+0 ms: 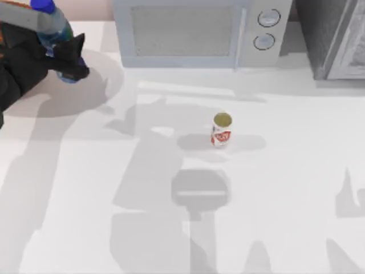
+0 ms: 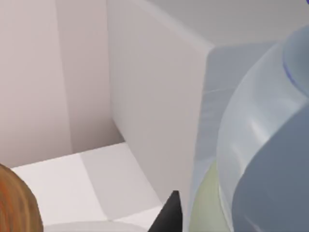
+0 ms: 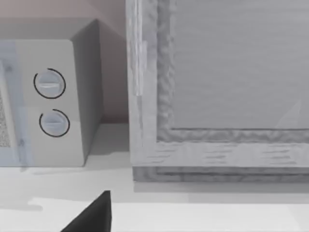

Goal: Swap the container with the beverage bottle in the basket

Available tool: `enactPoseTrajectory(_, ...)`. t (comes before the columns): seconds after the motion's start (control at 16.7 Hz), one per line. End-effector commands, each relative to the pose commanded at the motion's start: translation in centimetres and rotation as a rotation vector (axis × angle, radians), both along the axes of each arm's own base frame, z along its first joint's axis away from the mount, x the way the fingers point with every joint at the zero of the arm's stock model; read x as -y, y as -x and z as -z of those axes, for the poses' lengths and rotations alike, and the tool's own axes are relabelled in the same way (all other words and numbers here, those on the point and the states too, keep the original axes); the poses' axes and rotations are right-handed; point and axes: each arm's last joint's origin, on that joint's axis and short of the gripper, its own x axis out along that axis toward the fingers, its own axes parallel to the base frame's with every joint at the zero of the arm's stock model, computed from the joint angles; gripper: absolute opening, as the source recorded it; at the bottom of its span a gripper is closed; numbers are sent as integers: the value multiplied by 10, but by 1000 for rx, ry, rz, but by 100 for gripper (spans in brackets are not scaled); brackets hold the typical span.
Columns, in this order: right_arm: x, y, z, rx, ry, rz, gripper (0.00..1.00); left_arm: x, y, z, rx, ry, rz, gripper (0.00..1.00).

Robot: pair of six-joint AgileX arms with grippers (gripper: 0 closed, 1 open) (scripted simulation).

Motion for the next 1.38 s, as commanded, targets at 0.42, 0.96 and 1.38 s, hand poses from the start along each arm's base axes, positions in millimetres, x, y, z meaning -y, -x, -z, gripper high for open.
enactPoseTrajectory(0.42,0,0,0,0,0,0,100,-83,-36,-114,-41,-42,-228,0)
enactPoseTrajectory(0.96,0,0,0,0,0,0,100,-132,-30,-141,-89,-65,-398,0)
enactPoseTrajectory(1.38,0,0,0,0,0,0,100,-131,-65,-111,-92,-65,-394,0)
